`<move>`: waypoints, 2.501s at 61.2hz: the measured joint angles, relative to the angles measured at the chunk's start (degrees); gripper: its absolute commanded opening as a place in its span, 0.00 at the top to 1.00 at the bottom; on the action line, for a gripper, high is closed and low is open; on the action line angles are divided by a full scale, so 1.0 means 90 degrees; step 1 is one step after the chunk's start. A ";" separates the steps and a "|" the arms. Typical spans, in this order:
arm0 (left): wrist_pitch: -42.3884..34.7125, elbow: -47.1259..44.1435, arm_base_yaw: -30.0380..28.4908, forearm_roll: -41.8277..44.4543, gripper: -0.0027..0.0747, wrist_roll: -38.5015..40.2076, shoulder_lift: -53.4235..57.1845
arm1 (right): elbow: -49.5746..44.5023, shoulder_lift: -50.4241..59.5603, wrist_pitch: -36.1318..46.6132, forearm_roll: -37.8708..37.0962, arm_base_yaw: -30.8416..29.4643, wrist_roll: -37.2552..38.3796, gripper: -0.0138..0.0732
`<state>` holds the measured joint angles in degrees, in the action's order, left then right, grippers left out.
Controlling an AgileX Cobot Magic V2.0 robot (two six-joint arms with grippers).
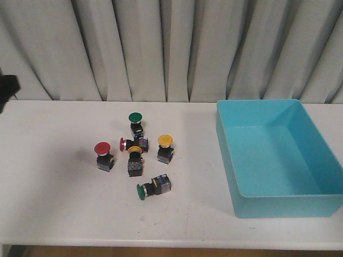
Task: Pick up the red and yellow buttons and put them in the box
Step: 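Reach the left gripper down to the red-capped button, then close the left gripper on the red button's cap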
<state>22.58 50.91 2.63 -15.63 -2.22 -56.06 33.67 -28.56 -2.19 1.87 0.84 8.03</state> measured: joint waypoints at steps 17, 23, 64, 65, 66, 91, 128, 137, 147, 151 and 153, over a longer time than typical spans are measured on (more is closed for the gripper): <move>0.0558 0.1331 0.0321 -0.2244 0.24 -0.2978 -0.2514 | 0.0000 0.0000 -0.0004 0.0000 0.0000 0.0040 0.25; 0.0679 0.1586 0.0321 -0.2379 0.24 -0.3318 -0.3336 | 0.0000 0.0000 -0.0027 0.0000 0.0000 0.0047 0.25; 0.0598 0.1868 0.0404 -0.2460 0.24 -0.3737 -0.5639 | 0.0000 0.0000 -0.0282 0.0000 0.0000 0.0052 0.25; 0.0591 0.1868 0.0413 -0.2466 0.24 -0.3758 -0.5652 | 0.0000 0.0000 -0.0286 0.0000 0.0000 0.0052 0.25; 0.0567 0.1868 0.0423 -0.2467 0.24 -0.3772 -0.5666 | 0.0000 0.0000 -0.0286 0.0000 0.0000 0.0052 0.25; -0.0005 0.1873 0.0459 -0.2513 0.24 -0.3885 -0.6289 | 0.0000 0.0000 -0.0294 0.0000 0.0000 0.0066 0.25; -0.0283 0.1873 0.0493 -0.2975 0.68 -0.3887 -0.6289 | 0.0000 0.0000 -0.0294 0.0000 0.0000 0.0066 0.25; -0.0258 0.1873 0.0500 -0.2975 0.88 -0.3887 -0.6289 | 0.0000 0.0000 -0.0294 0.0000 0.0000 0.0066 0.25; -0.0221 0.1876 0.0500 -0.2975 0.98 -0.3892 -0.6289 | 0.0000 0.0000 -0.0294 0.0000 0.0000 0.0066 0.25; -0.0216 0.1880 0.0500 -0.2975 0.98 -0.3892 -0.6289 | 0.0000 0.0000 -0.0294 0.0000 0.0000 0.0066 0.25; -0.0207 0.1880 0.0500 -0.2980 0.97 -0.3892 -0.6289 | 0.0000 0.0000 -0.0294 0.0000 0.0000 0.0066 0.25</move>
<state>20.72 67.83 7.13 -42.45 -37.25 -112.66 33.67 -28.56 -4.83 1.87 0.84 8.62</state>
